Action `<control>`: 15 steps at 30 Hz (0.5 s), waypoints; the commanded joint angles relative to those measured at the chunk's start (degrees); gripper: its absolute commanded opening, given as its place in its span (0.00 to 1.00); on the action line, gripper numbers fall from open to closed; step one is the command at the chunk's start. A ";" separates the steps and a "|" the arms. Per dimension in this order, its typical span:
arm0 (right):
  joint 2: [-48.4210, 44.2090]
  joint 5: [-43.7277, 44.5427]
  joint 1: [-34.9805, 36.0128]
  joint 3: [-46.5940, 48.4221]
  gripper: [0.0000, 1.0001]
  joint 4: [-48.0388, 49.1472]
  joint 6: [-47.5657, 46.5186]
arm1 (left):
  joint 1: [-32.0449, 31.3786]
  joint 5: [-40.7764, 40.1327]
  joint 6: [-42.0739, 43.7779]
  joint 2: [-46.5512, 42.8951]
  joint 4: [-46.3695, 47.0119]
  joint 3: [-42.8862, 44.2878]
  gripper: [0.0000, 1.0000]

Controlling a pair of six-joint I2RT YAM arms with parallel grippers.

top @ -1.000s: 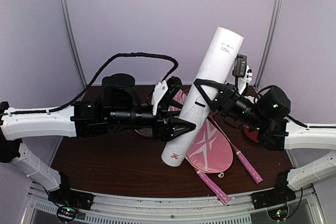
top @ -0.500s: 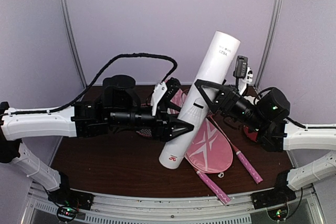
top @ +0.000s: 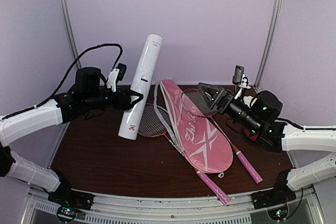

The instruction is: Pack up the badminton gear

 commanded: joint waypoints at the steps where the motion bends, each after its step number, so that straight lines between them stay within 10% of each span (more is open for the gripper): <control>1: 0.44 -0.06 -1.02 0.27 1.00 -0.36 1.65 | 8.68 -3.74 -1.00 0.65 -8.30 2.12 0.20; 15: -4.08 -2.55 -3.12 -4.45 1.00 -0.87 1.40 | 26.30 -12.30 22.61 34.85 -39.14 35.52 0.17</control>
